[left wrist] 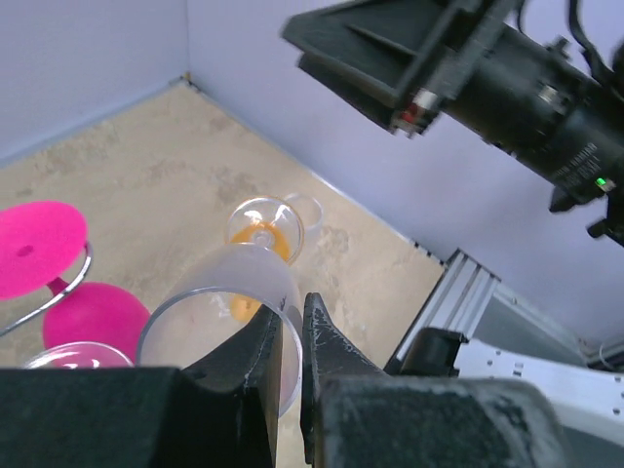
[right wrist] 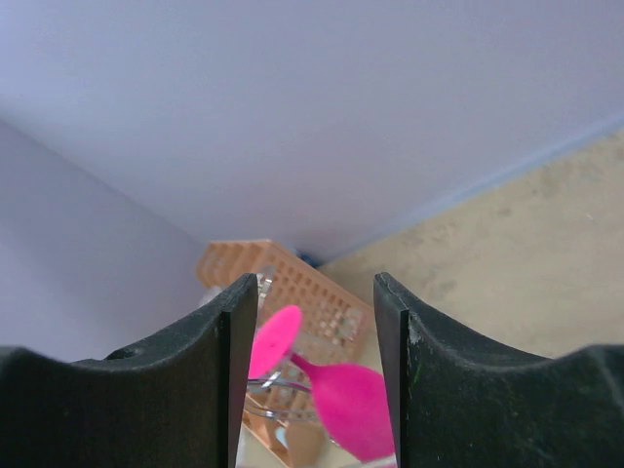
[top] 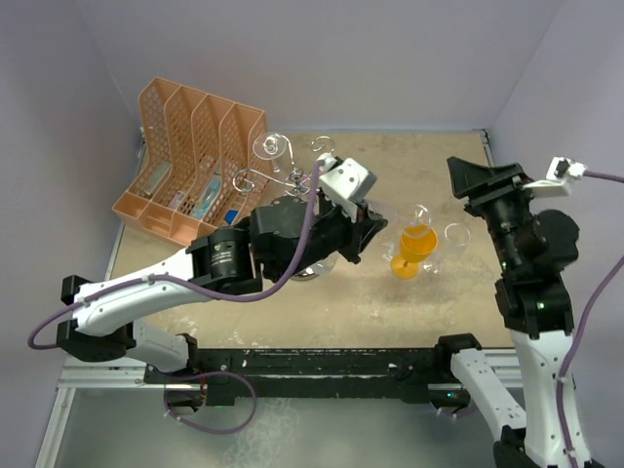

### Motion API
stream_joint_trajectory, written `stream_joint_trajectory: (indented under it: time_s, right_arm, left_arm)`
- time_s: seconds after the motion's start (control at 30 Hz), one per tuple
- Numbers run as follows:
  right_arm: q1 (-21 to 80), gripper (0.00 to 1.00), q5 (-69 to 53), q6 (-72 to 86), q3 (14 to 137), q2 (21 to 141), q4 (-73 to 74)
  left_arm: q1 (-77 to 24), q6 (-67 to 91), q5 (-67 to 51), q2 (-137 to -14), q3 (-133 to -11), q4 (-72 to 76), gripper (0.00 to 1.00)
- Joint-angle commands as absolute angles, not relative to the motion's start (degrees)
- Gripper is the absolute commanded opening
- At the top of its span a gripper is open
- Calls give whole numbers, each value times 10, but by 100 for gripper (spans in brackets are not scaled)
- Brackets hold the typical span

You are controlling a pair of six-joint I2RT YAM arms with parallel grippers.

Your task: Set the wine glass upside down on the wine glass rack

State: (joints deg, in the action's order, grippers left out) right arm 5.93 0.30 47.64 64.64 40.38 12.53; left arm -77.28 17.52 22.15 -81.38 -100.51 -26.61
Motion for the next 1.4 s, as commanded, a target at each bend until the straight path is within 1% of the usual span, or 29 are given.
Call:
stream_joint_trajectory:
  time_s: [0.0, 0.1, 0.2, 0.3, 0.43, 0.73, 0.83, 0.93, 1.17, 1.37]
  right_arm:
    - [57, 54, -19, 516, 671, 362, 36]
    - [57, 59, -34, 526, 662, 342, 13]
    - [57, 62, -59, 533, 651, 333, -2]
    - [57, 63, -94, 552, 640, 337, -9]
    - [57, 63, -141, 602, 612, 340, -38]
    - [57, 54, -145, 779, 562, 352, -71]
    - [57, 49, -147, 830, 545, 358, -81]
    - [57, 45, -133, 840, 540, 366, -84]
    - [57, 46, -139, 865, 532, 377, -130]
    - [57, 41, -112, 869, 538, 389, -109]
  left_arm:
    - [-773, 142, 276, -758, -942, -71, 0]
    - [-773, 120, 299, -735, -898, 20, 0]
    - [-773, 93, 326, -723, -856, 105, 0]
    - [-773, 61, 332, -726, -833, 168, 0]
    - [-773, 39, 315, -742, -827, 214, 0]
    - [-773, 21, 274, -761, -814, 284, 0]
    - [-773, 22, 268, -761, -812, 289, 0]
    - [-773, 22, 264, -766, -814, 291, 0]
    - [-773, 23, 251, -779, -823, 288, 0]
    - [-773, 27, 227, -786, -824, 289, 0]
